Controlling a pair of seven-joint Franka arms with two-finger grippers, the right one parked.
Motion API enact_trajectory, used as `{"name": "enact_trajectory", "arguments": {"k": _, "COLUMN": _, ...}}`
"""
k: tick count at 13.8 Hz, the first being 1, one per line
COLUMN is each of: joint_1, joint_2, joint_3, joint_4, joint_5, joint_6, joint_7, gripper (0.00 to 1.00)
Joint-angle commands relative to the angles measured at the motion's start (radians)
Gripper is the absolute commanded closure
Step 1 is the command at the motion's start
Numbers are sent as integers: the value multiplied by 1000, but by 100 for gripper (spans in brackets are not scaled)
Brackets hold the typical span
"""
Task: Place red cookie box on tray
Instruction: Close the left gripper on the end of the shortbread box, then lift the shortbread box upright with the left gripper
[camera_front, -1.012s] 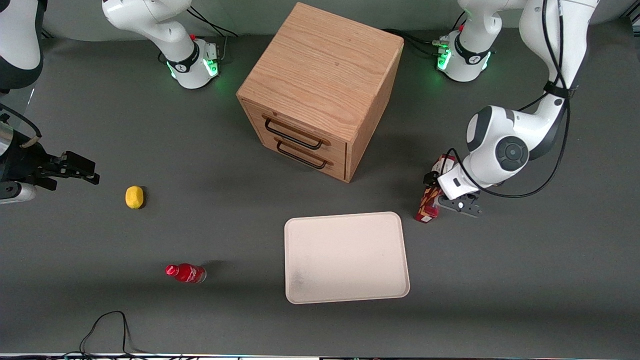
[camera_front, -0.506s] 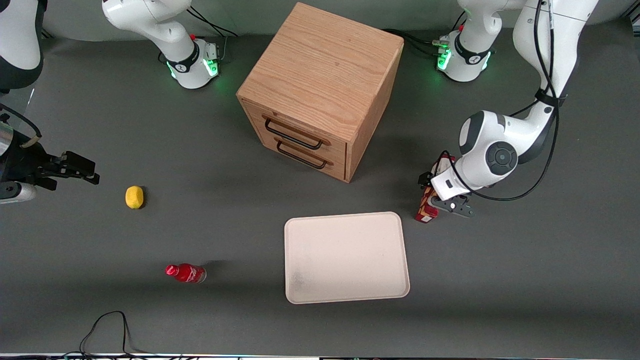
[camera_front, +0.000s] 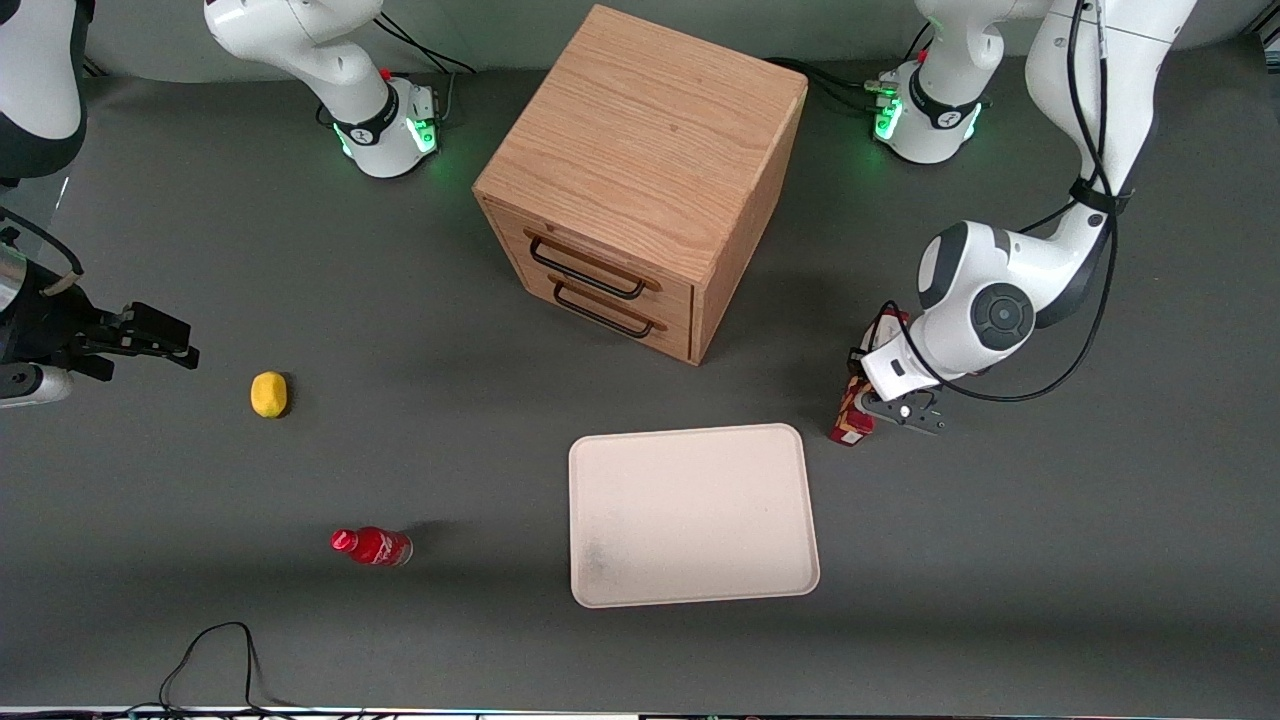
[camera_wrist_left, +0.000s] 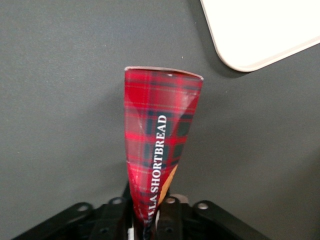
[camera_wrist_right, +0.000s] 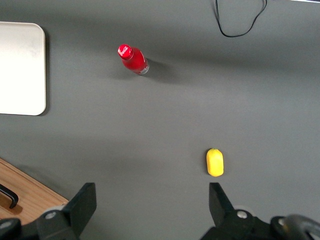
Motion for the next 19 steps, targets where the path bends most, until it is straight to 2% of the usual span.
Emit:
{"name": "enact_trajectory", "arguments": {"k": 1, "joint_1": -9, "joint_2": -8, "joint_3": 6, "joint_4": -15, "joint_5": 2, "joint_6": 19, "joint_7": 7, "gripper": 100}}
{"name": "enact_trajectory", "arguments": {"k": 5, "joint_1": -8, "joint_2": -21, "joint_3": 6, "joint_4": -4, "joint_5": 4, "joint_6": -1, "joint_7": 6, "gripper": 100}}
{"name": "enact_trajectory", "arguments": {"k": 8, "joint_1": -5, "joint_2": -87, "joint_3": 6, "joint_4": 28, "joint_5": 4, "joint_6": -74, "joint_7": 0, "gripper": 100}}
{"name": "enact_trajectory", "arguments": {"k": 14, "joint_1": 10, "joint_2": -161, "joint_3": 9, "joint_4": 343, "joint_5": 16, "joint_6": -548, "joint_7": 11, "gripper": 100}}
{"name": "enact_trajectory", "arguments": {"k": 16, "joint_1": 30, "joint_2": -169, "joint_3": 9, "joint_4": 455, "joint_5": 47, "joint_6": -668, "joint_7": 11, "gripper": 100}}
{"name": "enact_trajectory", "arguments": {"k": 19, "joint_1": 59, "joint_2": -161, "joint_3": 7, "joint_4": 644, "joint_5": 47, "joint_6": -882, "joint_7": 18, "gripper": 100}}
